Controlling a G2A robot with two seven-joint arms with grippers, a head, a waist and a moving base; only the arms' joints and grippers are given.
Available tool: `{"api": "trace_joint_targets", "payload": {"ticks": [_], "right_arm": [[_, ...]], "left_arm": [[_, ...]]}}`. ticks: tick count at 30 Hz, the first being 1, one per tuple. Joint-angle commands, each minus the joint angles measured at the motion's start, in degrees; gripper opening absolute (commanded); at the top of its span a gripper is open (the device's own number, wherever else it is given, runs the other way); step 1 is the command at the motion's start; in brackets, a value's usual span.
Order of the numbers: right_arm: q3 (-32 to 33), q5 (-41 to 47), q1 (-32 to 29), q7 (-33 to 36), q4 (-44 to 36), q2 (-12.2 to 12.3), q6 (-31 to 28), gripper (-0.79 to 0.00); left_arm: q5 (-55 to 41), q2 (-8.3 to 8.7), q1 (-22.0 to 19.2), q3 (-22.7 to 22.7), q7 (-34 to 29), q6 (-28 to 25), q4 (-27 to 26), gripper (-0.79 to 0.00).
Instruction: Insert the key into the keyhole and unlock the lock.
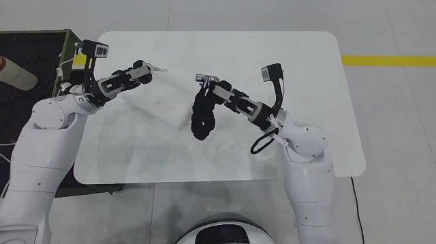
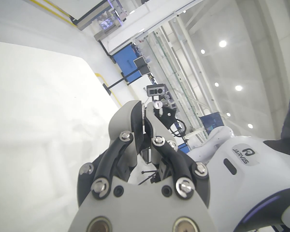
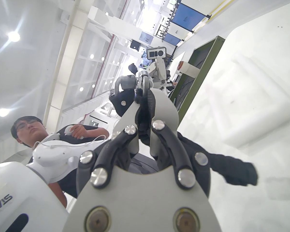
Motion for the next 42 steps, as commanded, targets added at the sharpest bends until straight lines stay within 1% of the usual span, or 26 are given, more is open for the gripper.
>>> {"api": "trace_joint_targets", "payload": {"ticks": [1, 6, 8, 9, 10, 13, 18, 26, 42], "right_arm": [[-0.2, -0.5, 0.2, -0.4, -0.1, 0.1, -0.3, -0.785], [-0.2, -0.5, 0.2, -0.4, -0.1, 0.1, -0.3, -0.785], [-0.1, -2.7, -1.7, -1.8, -1.7, 0.3, -1.1, -0.785], [-0.4, -8.0, -2.8, -3.5, -3.3, 0.5, -2.1, -0.785], [-1.7, -10.4, -3.6, -5.3, -3.9, 0.6, -2.4, -0.785], [-4.6, -10.4, -3.5, -7.6, -3.1, 0.6, -2.0, -0.785], [-6.3, -11.2, -2.7, -10.0, -2.0, 1.0, -2.1, -0.785], [-7.0, -9.7, -2.1, -11.9, -1.1, 1.8, -2.5, -0.785], [-8.4, -8.9, -1.9, -13.0, -1.2, 3.4, -3.1, -0.785]], "left_arm": [[2.0, 0.04, -0.1, 0.0, -0.7, 0.1, -0.1, -0.785], [2.0, 0.04, -0.1, 0.0, -0.7, 0.1, -0.1, -0.785], [2.0, 0.04, -0.1, 0.0, -0.7, 0.1, -0.1, -0.785], [2.6, 0.02, 1.5, -0.3, 0.8, 0.2, -1.2, -0.785], [2.8, -0.02, 2.7, -0.8, 2.4, 0.2, -2.6, -0.785], [-0.5, -0.36, 5.1, -1.6, 5.0, 0.9, -5.6, -0.785], [-1.4, -0.75, 6.6, -1.9, 4.2, 0.7, -7.0, -0.785], [-0.9, -1.38, 6.3, -1.5, 2.4, 3.6, -6.3, -0.785], [0.4, -2.58, 5.5, -1.8, 1.1, 5.5, -5.6, -0.785]]}}
